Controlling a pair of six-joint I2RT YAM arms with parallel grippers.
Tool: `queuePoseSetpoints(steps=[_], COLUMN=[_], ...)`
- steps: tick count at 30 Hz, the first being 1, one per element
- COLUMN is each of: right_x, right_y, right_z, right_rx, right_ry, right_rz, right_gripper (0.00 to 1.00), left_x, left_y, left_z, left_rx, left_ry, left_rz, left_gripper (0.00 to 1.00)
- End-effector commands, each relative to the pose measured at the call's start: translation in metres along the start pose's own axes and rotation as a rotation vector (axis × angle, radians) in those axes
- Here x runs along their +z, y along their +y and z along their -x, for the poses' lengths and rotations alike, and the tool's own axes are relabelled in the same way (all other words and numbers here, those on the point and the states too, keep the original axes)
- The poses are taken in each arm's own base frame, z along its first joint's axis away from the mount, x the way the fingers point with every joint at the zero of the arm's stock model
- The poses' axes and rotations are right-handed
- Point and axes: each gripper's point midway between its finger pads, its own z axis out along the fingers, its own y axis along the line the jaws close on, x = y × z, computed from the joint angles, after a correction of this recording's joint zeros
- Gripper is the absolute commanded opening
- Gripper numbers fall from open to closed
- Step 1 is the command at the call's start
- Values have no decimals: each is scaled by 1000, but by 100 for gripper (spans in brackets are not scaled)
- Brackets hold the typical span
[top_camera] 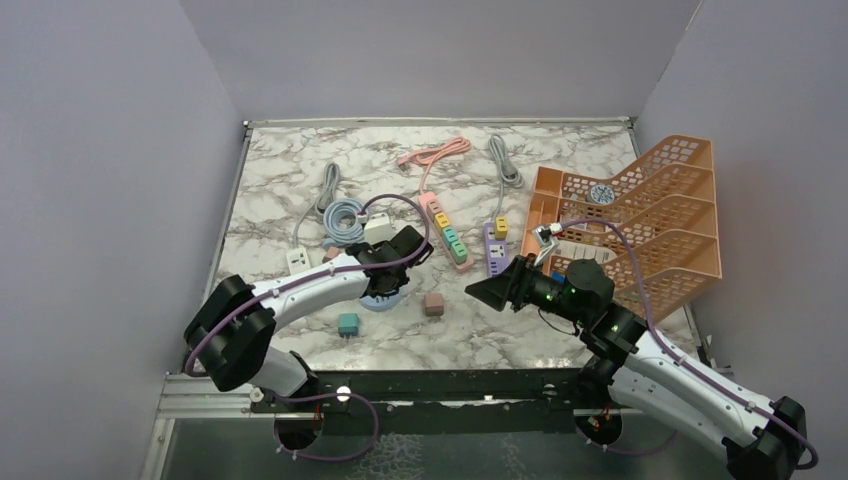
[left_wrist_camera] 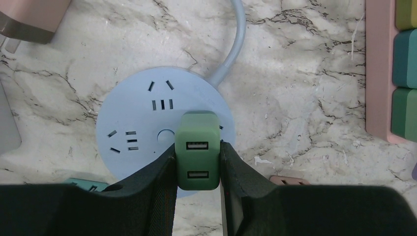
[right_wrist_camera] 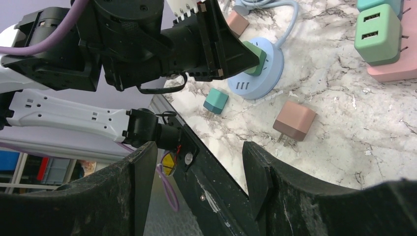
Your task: Insert the plug
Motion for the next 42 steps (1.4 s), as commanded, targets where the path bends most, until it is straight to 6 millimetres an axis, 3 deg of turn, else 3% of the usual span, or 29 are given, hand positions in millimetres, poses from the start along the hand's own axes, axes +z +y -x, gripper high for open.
queuePoseSetpoints(steps=[1, 10, 21, 23, 26, 29, 32, 37, 42], right_x=[-1, -3, -5, -7, -10, -14, -15, -17, -18], right_y=[-12, -15, -19, -21, -24, -25, -24, -27, -27], right_z=[-3, -3, 6, 7, 9, 15, 16, 14, 14], right_rx=[-6, -13, -43, -50, -61, -72, -74, -72, -74], right_ry=[-5, -2, 17, 23, 17, -10, -22, -13, -17], right_rz=[-44, -68, -160, -185, -214, -224, -224, -234, -234], right_gripper=[64, 64, 60, 60, 60, 60, 60, 60, 60], left_x=[17, 30, 51, 45, 22, 1, -9, -11, -7], left_y=[32, 40, 27, 16, -2, -15, -24, -28, -26], left_z=[-31, -53, -90, -82, -42, -3, 22, 41, 36], left_rx=[60, 104, 217, 234, 237, 247, 234, 208, 206], left_ry=[69, 138, 317, 313, 217, 125, 77, 53, 75], left_rz=[158, 199, 122, 80, 35, 25, -4, -14, -11], left_gripper=[0, 0, 0, 0, 3, 27, 47, 61, 62])
